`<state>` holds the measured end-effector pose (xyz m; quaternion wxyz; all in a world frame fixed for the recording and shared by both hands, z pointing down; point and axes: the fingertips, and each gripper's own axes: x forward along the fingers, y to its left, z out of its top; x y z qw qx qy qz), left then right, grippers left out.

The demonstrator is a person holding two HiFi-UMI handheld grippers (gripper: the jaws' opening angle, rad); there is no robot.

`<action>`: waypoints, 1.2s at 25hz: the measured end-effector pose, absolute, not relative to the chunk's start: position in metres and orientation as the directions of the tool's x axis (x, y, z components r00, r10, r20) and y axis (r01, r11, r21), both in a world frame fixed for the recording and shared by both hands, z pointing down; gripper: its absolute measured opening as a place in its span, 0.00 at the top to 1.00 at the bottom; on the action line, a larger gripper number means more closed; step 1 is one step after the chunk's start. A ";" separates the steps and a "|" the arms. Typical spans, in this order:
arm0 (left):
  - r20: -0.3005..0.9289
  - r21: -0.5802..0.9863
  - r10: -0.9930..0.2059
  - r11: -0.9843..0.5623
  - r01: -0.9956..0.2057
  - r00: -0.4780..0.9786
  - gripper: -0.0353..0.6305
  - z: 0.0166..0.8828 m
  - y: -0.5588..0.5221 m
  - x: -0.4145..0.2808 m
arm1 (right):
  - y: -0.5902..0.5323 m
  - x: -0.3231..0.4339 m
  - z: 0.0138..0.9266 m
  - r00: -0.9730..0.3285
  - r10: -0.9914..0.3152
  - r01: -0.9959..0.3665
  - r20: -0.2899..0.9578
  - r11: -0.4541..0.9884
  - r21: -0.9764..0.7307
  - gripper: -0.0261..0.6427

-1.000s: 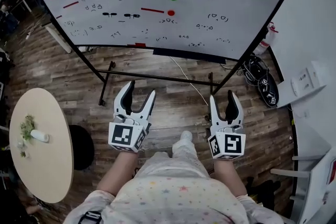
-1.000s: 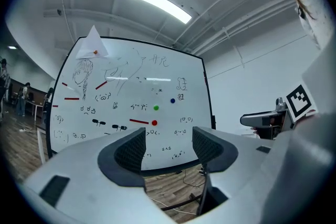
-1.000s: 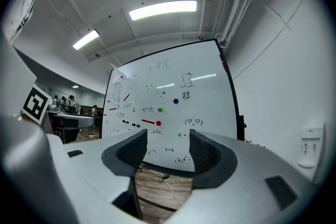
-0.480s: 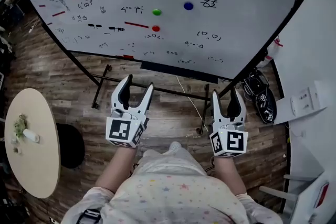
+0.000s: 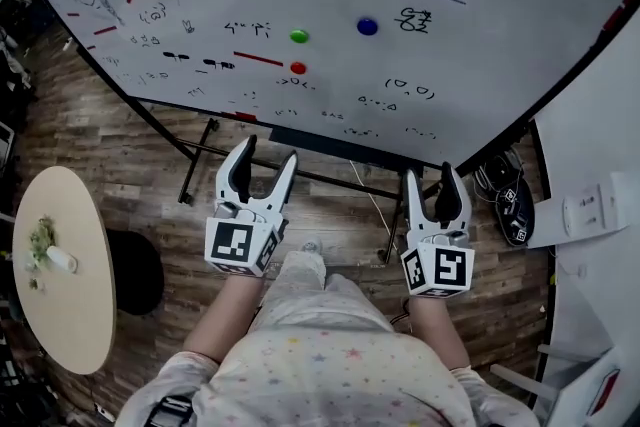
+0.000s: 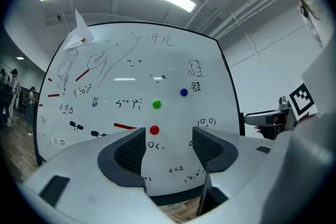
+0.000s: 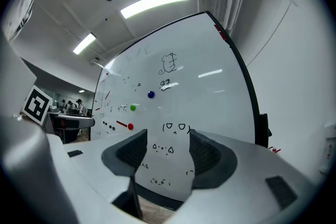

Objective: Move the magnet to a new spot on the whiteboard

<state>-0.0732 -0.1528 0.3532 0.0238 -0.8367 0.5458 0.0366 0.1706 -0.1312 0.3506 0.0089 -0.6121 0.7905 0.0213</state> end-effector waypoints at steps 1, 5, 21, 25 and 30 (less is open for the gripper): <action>-0.089 0.001 -0.909 -0.409 -0.913 0.407 0.56 0.353 -0.162 -0.074 | -0.139 0.170 0.350 -0.245 -0.968 -0.969 -0.042 0.245 0.025 0.61; -0.101 -0.008 -0.894 -0.437 -0.899 0.436 0.56 0.348 -0.201 -0.076 | -0.171 0.165 0.345 -0.219 -0.974 -0.975 -0.050 0.218 0.036 0.61; -0.085 -0.010 -0.842 -0.535 -0.845 0.533 0.56 0.360 -0.292 -0.081 | -0.244 0.137 0.355 -0.147 -0.988 -0.989 -0.037 0.146 0.027 0.61; -0.072 -0.008 -0.847 -0.528 -0.849 0.527 0.56 0.363 -0.293 -0.075 | -0.247 0.140 0.357 -0.166 -0.986 -0.986 -0.025 0.166 0.023 0.61; -0.073 -0.007 -0.855 -0.515 -0.857 0.514 0.56 0.358 -0.291 -0.062 | -0.250 0.147 0.352 -0.201 -0.979 -0.979 -0.017 0.200 0.027 0.62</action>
